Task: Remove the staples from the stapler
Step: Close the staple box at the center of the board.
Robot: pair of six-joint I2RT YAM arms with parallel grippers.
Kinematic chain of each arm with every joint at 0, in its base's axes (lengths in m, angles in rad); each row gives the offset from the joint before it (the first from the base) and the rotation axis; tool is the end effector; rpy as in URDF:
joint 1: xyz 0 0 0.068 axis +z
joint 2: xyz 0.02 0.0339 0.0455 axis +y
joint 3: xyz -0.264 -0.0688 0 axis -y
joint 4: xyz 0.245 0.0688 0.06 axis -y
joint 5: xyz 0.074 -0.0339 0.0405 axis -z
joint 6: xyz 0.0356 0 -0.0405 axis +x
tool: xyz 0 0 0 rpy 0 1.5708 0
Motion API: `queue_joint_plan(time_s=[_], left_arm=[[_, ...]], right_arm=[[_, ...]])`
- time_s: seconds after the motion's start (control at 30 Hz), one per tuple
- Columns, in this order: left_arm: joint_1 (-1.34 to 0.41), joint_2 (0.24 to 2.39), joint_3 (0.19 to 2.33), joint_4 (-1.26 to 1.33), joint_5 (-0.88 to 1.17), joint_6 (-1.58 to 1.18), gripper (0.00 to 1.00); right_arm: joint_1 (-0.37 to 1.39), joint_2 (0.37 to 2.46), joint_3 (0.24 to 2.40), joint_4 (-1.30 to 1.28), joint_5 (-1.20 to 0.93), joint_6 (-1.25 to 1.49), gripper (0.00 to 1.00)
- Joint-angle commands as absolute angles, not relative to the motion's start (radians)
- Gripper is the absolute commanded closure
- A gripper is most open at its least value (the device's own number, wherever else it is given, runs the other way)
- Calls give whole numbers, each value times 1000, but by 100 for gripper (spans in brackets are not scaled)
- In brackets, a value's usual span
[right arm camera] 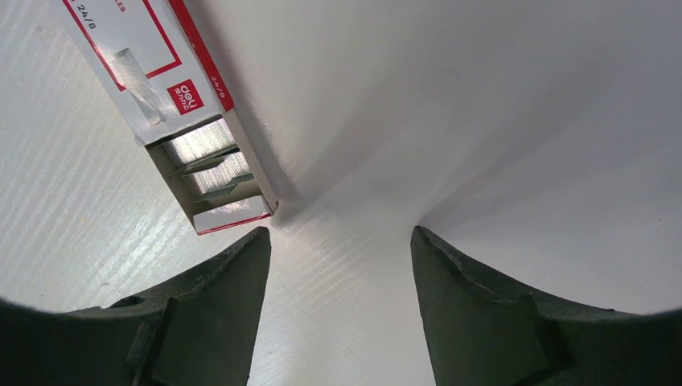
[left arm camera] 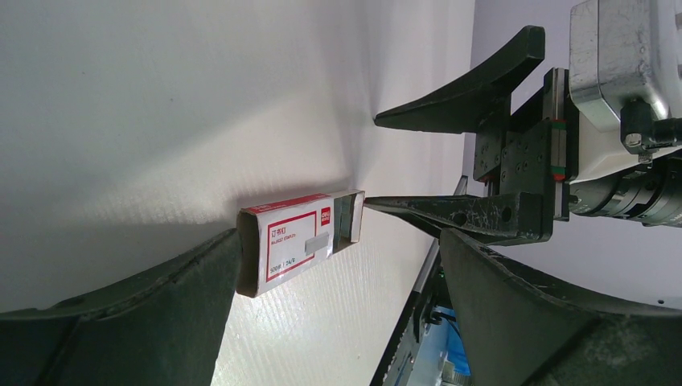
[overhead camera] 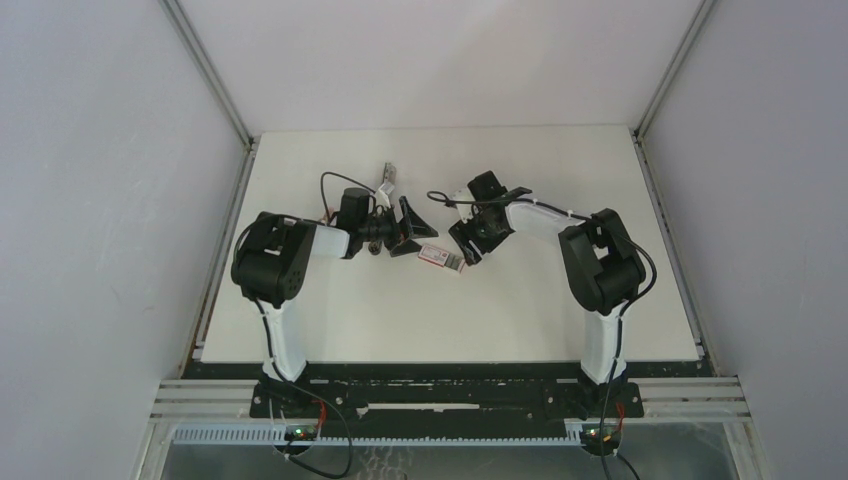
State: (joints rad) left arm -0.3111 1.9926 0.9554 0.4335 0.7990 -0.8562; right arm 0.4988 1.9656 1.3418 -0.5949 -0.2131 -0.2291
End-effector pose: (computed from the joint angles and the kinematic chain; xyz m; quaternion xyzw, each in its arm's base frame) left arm 0.3594 -0.1424 0.1178 -0.0454 0.8342 -0.5234 0.1676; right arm 0.3415 0.1946 0.1607 -0.3659 0.9082 0.1272 0.1585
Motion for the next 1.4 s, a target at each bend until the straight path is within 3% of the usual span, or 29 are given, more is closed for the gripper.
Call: queue_joint_plan(time_s=[0.0, 0.9, 1.37], left_arm=[[-311, 2021, 928, 401, 775, -851, 1], [-317, 1980, 897, 377, 791, -822, 0], [-277, 1940, 908, 362, 801, -796, 0]], right_arm=[[514, 1987, 1307, -649, -241, -219, 35], [567, 2183, 1569, -685, -288, -107, 35], [455, 1989, 1383, -612, -505, -140, 35]])
